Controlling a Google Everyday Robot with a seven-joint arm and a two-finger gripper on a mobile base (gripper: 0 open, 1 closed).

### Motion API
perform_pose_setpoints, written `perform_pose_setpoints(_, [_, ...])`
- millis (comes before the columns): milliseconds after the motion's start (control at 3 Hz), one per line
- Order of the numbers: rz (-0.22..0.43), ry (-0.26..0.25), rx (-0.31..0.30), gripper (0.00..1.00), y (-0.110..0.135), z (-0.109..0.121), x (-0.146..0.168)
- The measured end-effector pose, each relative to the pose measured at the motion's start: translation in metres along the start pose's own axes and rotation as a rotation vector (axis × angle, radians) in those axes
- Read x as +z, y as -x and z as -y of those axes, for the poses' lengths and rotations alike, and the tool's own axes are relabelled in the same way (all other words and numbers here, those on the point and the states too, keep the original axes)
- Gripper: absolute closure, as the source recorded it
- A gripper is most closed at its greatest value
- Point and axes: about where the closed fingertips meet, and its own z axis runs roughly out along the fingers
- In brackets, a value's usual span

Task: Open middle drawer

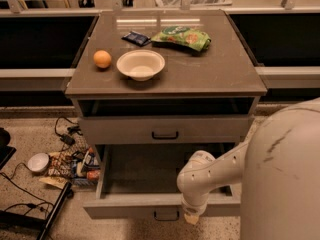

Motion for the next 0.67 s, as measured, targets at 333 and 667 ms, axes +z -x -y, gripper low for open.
perform_pose_setpoints(333, [-0.001,0.000,0.001,0.83,-0.0006,-0.0014,-0.0035])
perform_pose_setpoints(667, [-0.001,0.000,0.001,0.82,-0.0006,-0.0014,-0.0044])
